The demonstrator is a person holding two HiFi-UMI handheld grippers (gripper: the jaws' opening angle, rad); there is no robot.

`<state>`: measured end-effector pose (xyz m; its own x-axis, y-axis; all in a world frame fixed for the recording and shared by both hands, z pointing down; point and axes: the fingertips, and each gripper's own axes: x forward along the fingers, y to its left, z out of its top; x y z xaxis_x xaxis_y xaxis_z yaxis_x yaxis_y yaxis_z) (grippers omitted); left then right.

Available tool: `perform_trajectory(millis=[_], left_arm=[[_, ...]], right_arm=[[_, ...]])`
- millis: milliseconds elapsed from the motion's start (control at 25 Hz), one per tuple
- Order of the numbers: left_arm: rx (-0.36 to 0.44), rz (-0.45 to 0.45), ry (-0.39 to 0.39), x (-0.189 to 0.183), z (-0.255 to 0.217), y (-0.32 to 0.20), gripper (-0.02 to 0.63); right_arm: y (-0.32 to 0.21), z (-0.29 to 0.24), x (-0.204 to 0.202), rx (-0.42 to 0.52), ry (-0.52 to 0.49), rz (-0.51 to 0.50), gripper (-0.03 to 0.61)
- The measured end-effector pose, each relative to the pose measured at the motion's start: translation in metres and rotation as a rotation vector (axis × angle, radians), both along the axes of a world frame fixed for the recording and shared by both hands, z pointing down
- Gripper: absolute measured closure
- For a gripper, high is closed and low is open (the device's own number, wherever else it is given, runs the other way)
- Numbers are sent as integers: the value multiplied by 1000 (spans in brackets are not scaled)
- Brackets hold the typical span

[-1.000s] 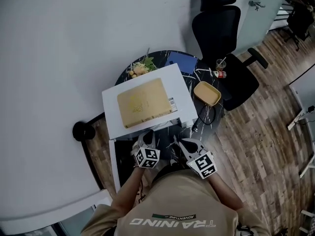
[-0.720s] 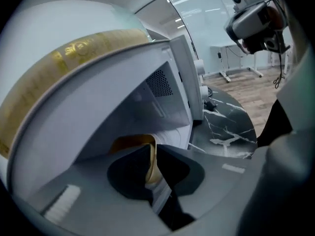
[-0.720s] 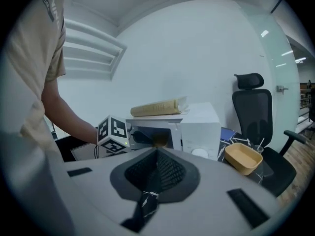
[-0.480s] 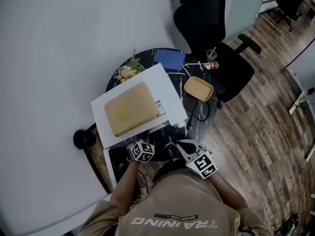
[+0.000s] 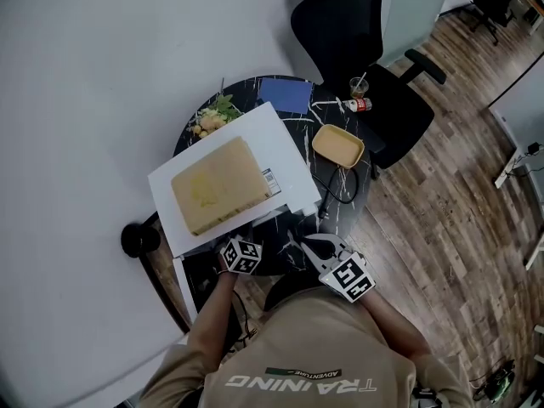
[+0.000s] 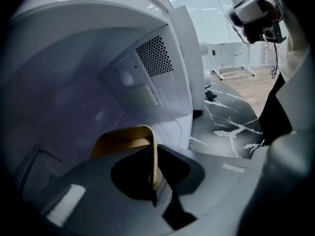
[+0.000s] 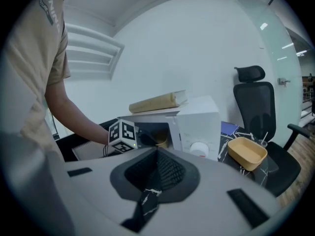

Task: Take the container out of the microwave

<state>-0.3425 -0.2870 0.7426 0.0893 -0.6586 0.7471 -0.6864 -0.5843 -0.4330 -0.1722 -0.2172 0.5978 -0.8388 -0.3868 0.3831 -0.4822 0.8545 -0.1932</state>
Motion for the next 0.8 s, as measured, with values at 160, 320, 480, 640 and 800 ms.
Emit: perform_trajectory(millis=[160,320,480,640,800], left_arm=[[-2,-6,35,4,-5,6,584],[-16,19,59,17,-9,21,584],[-20,47,92,36,-19,44,585],[-26,68,115,54,-25,62,586],[-18,99,138,74,-26,76,586]], right_arm=[[8,3,-3,-2,23,-17,571],[16,-2,-13,10,32,-34,571],[26,-7,-25,19,45,-62,571],[33,-1,-28,15,76,-44,571],[44,12,-19,-17,112,-14,571]])
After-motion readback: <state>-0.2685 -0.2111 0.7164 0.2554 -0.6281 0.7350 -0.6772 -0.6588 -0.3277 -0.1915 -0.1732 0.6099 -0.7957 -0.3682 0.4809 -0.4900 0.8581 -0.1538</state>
